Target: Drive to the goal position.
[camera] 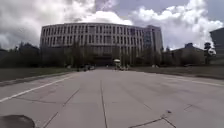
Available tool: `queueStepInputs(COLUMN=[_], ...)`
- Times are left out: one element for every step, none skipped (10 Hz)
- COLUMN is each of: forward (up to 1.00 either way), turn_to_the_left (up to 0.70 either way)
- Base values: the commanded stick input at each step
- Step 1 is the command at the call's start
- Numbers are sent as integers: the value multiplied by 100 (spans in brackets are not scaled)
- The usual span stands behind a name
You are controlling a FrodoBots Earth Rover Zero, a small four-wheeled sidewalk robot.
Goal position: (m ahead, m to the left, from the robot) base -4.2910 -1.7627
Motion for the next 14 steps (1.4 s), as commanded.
queueStepInputs(forward=[100,100,100,100,100,100,100,100,100,100,100,100,100,100], turn_to_the_left=[0,0,0,0,0,0,0,0,0,0,0,0,0,0])
